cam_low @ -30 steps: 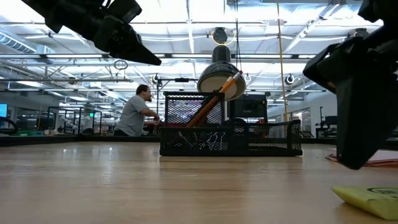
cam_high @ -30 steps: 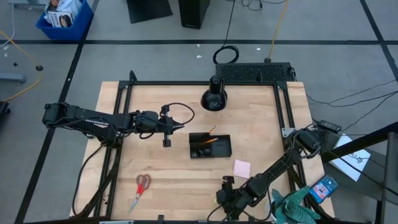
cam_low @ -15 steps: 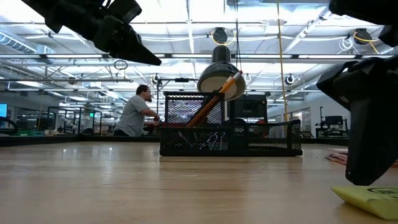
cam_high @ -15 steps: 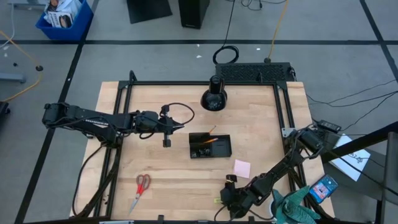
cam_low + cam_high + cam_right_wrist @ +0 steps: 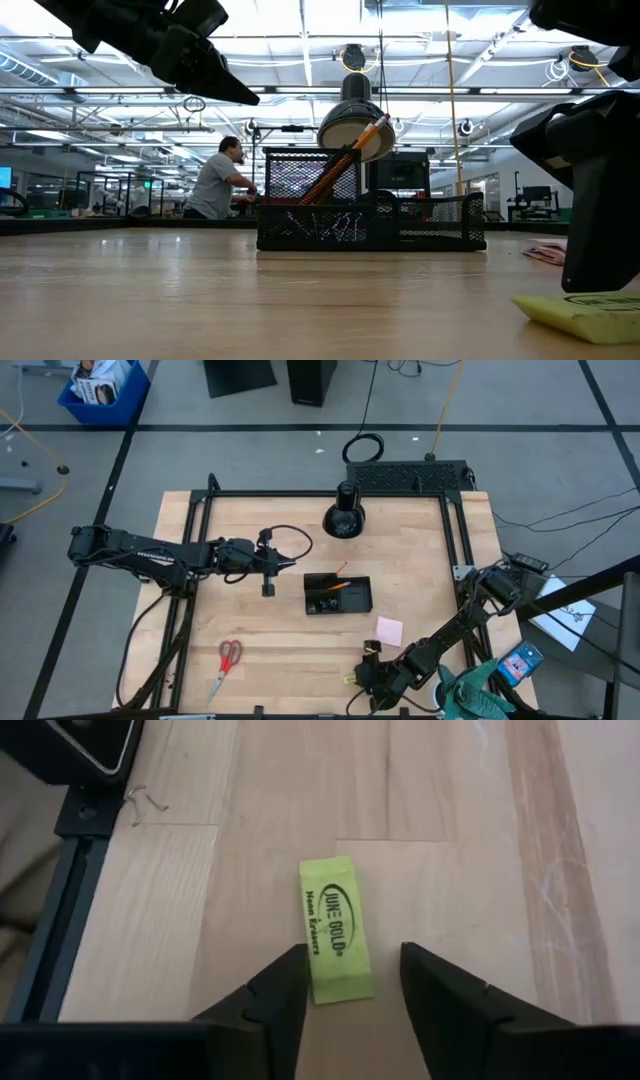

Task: Pick and place office supplies into organizer
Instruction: Put the yellow eraser into the black desk organizer

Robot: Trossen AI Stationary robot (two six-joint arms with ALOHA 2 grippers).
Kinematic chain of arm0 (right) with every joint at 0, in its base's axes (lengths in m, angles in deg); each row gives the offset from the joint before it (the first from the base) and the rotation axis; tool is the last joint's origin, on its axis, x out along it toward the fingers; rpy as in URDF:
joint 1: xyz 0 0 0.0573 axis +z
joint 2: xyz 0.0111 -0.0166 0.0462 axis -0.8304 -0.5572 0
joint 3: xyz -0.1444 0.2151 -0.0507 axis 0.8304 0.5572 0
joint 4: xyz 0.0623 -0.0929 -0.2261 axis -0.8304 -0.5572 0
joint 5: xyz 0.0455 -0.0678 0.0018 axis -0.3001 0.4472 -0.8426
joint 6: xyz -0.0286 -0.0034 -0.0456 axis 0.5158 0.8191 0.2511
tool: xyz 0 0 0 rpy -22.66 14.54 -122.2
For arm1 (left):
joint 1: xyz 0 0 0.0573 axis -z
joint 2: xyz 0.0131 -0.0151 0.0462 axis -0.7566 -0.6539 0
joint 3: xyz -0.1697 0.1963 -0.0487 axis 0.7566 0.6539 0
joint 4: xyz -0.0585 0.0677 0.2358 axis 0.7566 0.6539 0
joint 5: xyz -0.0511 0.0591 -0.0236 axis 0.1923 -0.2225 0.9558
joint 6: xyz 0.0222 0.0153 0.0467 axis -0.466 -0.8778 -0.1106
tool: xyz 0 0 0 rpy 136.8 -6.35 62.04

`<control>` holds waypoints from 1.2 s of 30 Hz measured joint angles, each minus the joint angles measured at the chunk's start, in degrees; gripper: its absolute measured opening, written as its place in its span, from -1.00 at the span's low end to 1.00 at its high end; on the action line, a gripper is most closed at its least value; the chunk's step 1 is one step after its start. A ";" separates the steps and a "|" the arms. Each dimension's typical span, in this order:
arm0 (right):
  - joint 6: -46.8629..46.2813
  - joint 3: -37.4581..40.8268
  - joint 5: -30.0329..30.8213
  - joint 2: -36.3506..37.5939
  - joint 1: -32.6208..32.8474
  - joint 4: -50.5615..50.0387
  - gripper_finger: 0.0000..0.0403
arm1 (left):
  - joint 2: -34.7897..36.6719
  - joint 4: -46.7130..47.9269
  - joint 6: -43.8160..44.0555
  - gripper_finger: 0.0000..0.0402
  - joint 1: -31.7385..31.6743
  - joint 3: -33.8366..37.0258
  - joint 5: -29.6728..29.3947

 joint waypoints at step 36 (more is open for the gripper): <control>17.55 -1.98 2.02 4.09 -9.42 2.34 -0.70 | 0.00 2.46 0.24 -0.85 0.01 0.00 -0.22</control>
